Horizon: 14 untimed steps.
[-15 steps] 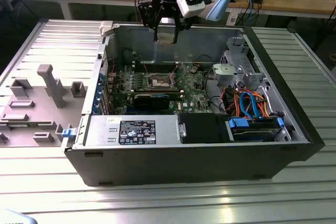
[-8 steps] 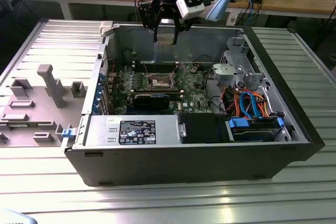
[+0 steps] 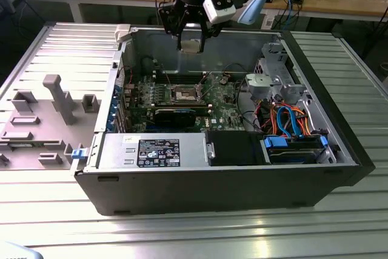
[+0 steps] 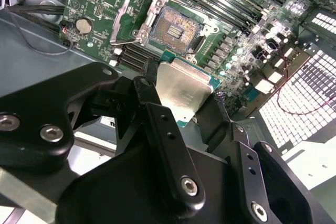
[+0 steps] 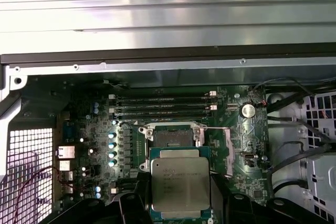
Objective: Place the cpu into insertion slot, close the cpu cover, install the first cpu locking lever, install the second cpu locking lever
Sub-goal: 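Place the cpu into insertion slot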
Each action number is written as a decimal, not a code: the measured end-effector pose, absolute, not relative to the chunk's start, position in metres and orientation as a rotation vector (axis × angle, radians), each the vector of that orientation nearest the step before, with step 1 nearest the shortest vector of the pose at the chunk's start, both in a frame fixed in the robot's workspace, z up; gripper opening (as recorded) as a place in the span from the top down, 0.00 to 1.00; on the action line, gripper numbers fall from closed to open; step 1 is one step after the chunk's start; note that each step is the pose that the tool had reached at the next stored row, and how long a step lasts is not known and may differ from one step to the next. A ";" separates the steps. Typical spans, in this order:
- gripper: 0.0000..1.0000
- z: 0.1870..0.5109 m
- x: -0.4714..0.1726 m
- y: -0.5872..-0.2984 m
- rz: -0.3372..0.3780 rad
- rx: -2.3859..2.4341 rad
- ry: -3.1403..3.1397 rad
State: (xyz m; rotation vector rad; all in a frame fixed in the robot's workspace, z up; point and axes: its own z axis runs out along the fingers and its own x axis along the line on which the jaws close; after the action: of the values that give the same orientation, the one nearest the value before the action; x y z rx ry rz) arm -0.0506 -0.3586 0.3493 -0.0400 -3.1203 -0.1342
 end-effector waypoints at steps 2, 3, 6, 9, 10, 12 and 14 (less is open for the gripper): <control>0.45 0.349 -0.051 -0.359 -0.134 -0.040 -3.120; 0.45 0.348 -0.051 -0.359 -0.134 -0.040 -3.120; 0.45 0.348 -0.051 -0.359 -0.134 -0.040 -3.120; 0.45 0.347 -0.051 -0.359 -0.134 -0.040 -3.120; 0.45 0.346 -0.051 -0.359 -0.134 -0.040 -3.120; 0.45 0.346 -0.051 -0.359 -0.134 -0.040 -3.120; 0.45 0.345 -0.051 -0.359 -0.134 -0.040 -3.120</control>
State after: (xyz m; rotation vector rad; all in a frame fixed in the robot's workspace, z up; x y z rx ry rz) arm -0.0512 -0.3586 0.3453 -0.0400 -3.1203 -0.1342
